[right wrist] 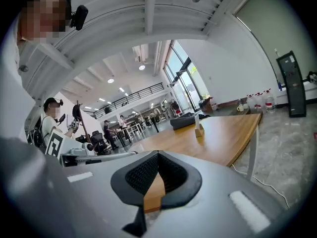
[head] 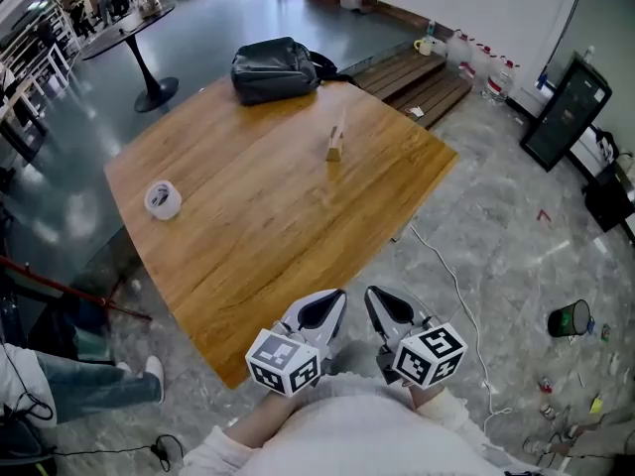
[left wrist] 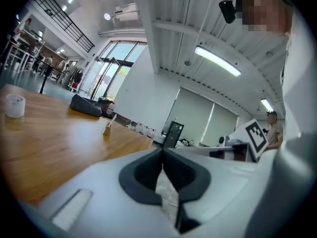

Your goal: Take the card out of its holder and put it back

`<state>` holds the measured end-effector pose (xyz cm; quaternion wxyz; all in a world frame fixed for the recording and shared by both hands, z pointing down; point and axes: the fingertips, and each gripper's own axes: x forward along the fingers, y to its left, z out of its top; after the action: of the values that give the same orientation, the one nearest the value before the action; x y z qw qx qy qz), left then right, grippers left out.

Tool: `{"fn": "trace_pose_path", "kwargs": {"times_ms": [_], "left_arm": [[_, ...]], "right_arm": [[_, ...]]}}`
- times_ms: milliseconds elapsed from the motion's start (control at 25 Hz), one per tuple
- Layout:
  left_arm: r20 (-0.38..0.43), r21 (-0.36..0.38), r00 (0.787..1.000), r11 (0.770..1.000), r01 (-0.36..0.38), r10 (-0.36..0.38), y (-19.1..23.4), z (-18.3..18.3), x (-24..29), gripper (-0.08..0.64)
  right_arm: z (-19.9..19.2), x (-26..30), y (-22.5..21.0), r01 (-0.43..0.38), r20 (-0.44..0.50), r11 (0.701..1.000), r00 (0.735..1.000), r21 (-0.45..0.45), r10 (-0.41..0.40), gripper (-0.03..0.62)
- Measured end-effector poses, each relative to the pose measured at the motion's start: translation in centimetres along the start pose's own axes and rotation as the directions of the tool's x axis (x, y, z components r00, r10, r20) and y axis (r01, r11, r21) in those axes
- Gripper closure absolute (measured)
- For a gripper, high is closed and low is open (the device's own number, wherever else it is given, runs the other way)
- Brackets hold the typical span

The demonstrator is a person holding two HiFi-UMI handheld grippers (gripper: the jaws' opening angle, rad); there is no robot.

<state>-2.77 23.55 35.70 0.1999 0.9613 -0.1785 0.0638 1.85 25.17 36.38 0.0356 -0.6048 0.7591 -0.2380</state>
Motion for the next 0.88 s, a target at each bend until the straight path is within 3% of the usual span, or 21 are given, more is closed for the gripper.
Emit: {"fn": "trace_pose_path", "kwargs": {"times_ms": [280,600,880], "left_arm": [[-0.019,-0.032,1.000,0.999,-0.011,0.011,3.3,0.6,5.2,0.552],[0.023,-0.026,0.994,0.994,-0.104,0.104,8.8,5.2,12.7,0.552],[0.066,-0.072,0.974,0.975,-0.212,0.216,13.3,8.1,17.6,0.552]], "right_arm": [[2.0,4.8,-5.1,0.011,-0.041,1.000,0.999,-0.001,-0.011,0.594],[6.7,12.1,-10.0,-0.093,-0.106,0.995,0.990,-0.030,0.090,0.594],[9.8,17.2,-14.5,-0.181,-0.166,0.983,0.971,-0.042,0.172,0.594]]}}
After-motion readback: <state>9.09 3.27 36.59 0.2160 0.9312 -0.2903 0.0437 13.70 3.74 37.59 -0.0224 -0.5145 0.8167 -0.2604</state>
